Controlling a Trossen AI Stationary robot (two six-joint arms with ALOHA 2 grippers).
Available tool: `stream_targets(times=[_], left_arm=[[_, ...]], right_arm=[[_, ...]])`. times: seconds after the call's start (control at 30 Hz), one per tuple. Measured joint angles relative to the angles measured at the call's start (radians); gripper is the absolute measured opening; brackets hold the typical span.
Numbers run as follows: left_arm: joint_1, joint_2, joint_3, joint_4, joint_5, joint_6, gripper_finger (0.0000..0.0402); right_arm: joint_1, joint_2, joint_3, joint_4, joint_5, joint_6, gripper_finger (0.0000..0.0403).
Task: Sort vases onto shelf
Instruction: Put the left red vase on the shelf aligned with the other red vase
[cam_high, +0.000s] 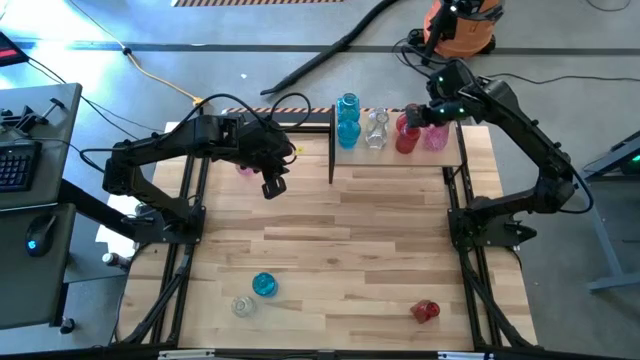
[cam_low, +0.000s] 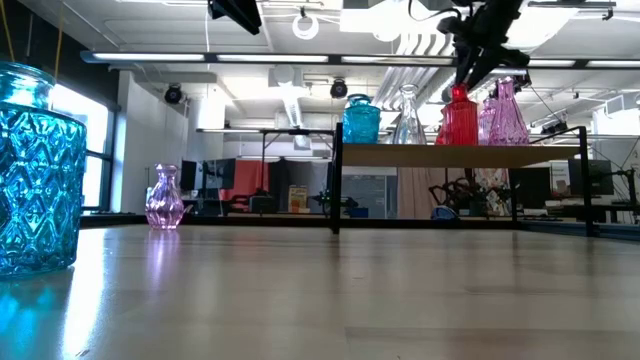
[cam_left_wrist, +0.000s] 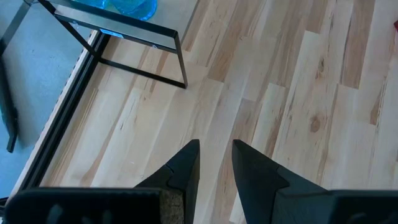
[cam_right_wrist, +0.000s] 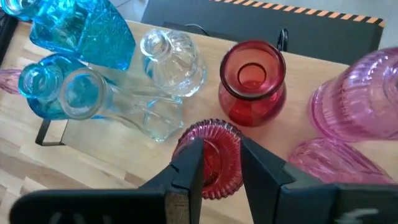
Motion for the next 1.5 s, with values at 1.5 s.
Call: stream_targets(times=[1.5], left_arm=[[0.000, 0.000, 0.000, 0.000, 0.000, 0.008, 0.0085]], right_arm=[[0.026, 0.000, 0.000, -0.011, 0.056, 0.003, 0.0083]])
